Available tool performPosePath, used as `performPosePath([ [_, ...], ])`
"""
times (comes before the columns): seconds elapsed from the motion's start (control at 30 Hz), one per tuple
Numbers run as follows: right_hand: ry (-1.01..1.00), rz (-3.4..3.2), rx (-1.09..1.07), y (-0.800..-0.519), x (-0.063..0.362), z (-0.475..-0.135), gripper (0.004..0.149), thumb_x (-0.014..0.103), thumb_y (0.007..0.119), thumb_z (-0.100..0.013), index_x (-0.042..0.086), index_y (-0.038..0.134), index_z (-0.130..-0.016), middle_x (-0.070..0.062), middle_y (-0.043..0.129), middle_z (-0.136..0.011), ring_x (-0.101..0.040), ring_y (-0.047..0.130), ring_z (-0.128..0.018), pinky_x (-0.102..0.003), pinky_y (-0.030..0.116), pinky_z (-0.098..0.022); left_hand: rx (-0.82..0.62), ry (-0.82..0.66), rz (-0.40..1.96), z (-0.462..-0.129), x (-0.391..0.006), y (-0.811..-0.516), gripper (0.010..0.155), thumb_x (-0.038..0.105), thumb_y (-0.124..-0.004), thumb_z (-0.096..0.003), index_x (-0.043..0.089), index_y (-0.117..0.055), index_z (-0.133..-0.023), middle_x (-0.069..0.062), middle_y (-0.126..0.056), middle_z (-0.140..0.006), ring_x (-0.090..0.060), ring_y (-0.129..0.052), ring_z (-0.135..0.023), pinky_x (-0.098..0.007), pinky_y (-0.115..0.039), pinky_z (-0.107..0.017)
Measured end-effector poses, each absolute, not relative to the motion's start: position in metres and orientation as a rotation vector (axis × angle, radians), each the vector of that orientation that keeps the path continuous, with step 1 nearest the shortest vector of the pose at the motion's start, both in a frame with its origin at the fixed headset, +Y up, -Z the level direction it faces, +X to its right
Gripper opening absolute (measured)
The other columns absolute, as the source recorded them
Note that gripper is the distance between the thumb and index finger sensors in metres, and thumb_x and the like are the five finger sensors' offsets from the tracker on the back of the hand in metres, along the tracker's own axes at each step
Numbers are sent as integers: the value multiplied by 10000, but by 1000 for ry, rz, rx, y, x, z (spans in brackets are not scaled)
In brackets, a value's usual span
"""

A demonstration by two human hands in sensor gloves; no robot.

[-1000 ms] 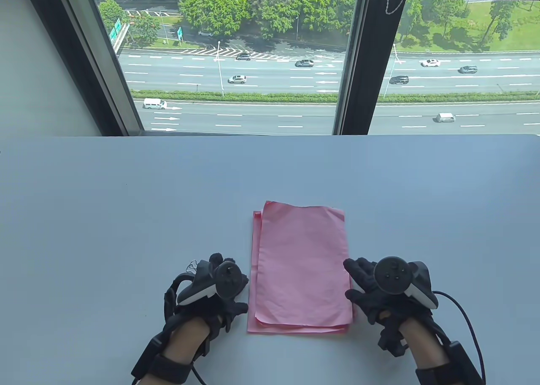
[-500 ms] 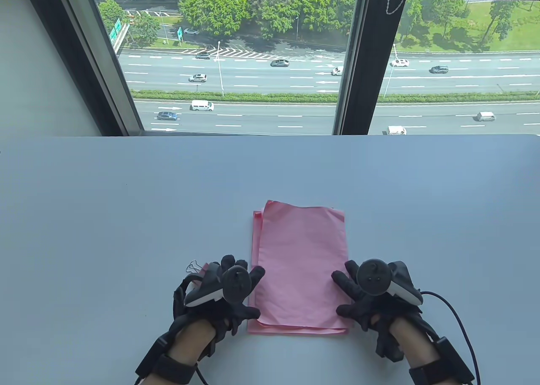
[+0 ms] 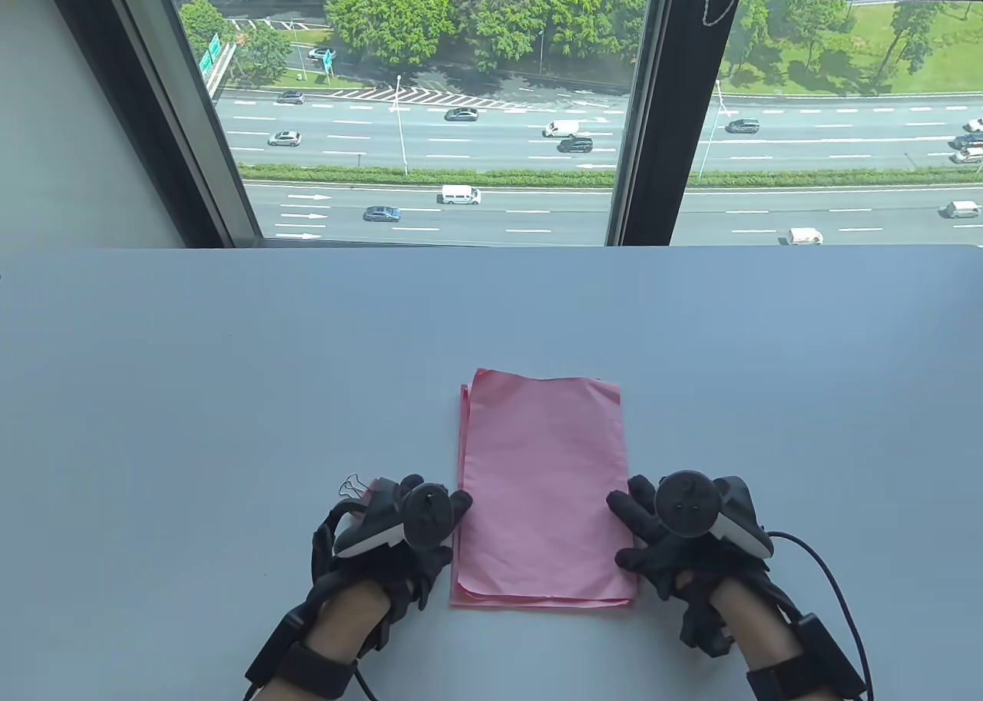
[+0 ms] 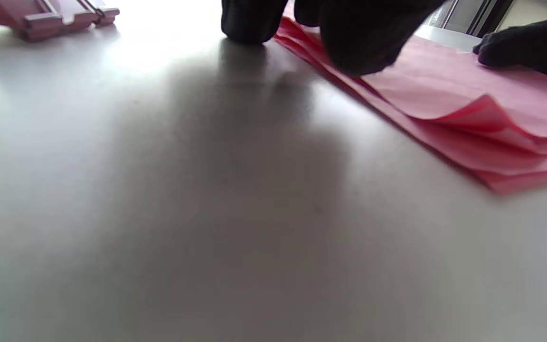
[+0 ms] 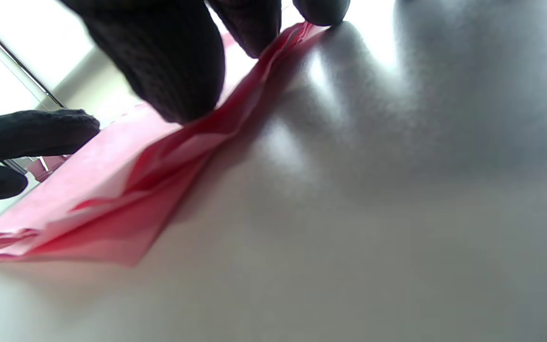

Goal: Clip paper with binder clip (Left hand to clip)

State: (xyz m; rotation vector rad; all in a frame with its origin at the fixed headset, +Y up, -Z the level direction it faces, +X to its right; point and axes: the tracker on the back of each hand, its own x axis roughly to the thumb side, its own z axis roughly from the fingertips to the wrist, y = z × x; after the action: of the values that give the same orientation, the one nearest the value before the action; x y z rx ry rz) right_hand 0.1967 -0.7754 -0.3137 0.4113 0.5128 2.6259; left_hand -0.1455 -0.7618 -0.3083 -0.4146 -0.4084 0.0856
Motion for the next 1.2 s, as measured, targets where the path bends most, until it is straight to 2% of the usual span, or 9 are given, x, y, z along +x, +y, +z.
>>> performPosePath([
  [0.17, 508, 2619, 415, -774, 197, -313, 771, 417, 867, -433, 223, 486, -1074, -128, 313, -1130, -543, 238, -968, -729, 274, -628, -413, -391, 82, -307, -147, -759, 738, 453, -738, -495, 366, -379, -1135, -37, -470, -1209, -348, -249, -1079, -586, -215, -707],
  [0.37, 380, 2614, 416, -766, 200, -313, 774, 460, 842, -432, 229, 479, -1074, -142, 322, -1129, -554, 267, -966, -732, 298, -623, -299, -387, 104, -305, -150, -743, 878, 613, -811, -428, 348, -380, -1146, -107, -480, -1208, -398, -279, -1079, -607, -217, -705],
  [0.57, 540, 2651, 450, -775, 194, -312, 849, 455, 880, -415, 249, 399, -1083, -90, 232, -1135, -524, 172, -975, -732, 231, -632, -461, -411, 14, -303, -142, -757, 1053, 717, -857, -307, 377, -339, -1158, -98, -340, -1237, -406, -211, -1089, -621, -149, -693],
  [0.63, 575, 2670, 439, -777, 192, -313, 860, 453, 883, -416, 249, 383, -1085, -87, 212, -1132, -519, 153, -973, -730, 220, -632, -478, -390, -16, -303, -141, -760, 1097, 704, -883, -297, 404, -263, -1151, -94, -272, -1240, -411, -176, -1089, -623, -106, -677],
  [0.73, 648, 2665, 415, -781, 190, -313, 861, 458, 868, -425, 254, 355, -1086, -84, 153, -1123, -504, 93, -962, -719, 170, -626, -485, -392, -72, -302, -140, -761, 1119, 717, -876, -281, 409, -244, -1150, -93, -257, -1241, -419, -177, -1091, -627, -97, -669],
  [0.87, 645, 2670, 412, -781, 189, -312, 854, 451, 870, -425, 247, 369, -1086, -101, 155, -1120, -513, 92, -960, -725, 173, -623, -484, -383, -50, -301, -138, -762, 1111, 693, -884, -299, 384, -239, -1148, -127, -289, -1228, -437, -222, -1085, -623, -125, -678],
  [1.07, 661, 2678, 399, -779, 186, -312, 856, 439, 874, -421, 240, 371, -1085, -104, 168, -1121, -524, 96, -959, -733, 179, -623, -316, -414, 0, -299, -126, -762, 1095, 640, -863, -369, 310, -138, -1120, -174, -409, -1191, -474, -309, -1060, -618, -172, -683],
  [1.2, 663, 2678, 399, -780, 186, -312, 856, 440, 869, -424, 238, 365, -1086, -110, 158, -1120, -525, 92, -958, -733, 178, -622, -347, -445, 63, -300, -124, -765, 1107, 646, -831, -401, 268, -50, -1089, -175, -472, -1163, -483, -377, -1051, -622, -217, -688],
])
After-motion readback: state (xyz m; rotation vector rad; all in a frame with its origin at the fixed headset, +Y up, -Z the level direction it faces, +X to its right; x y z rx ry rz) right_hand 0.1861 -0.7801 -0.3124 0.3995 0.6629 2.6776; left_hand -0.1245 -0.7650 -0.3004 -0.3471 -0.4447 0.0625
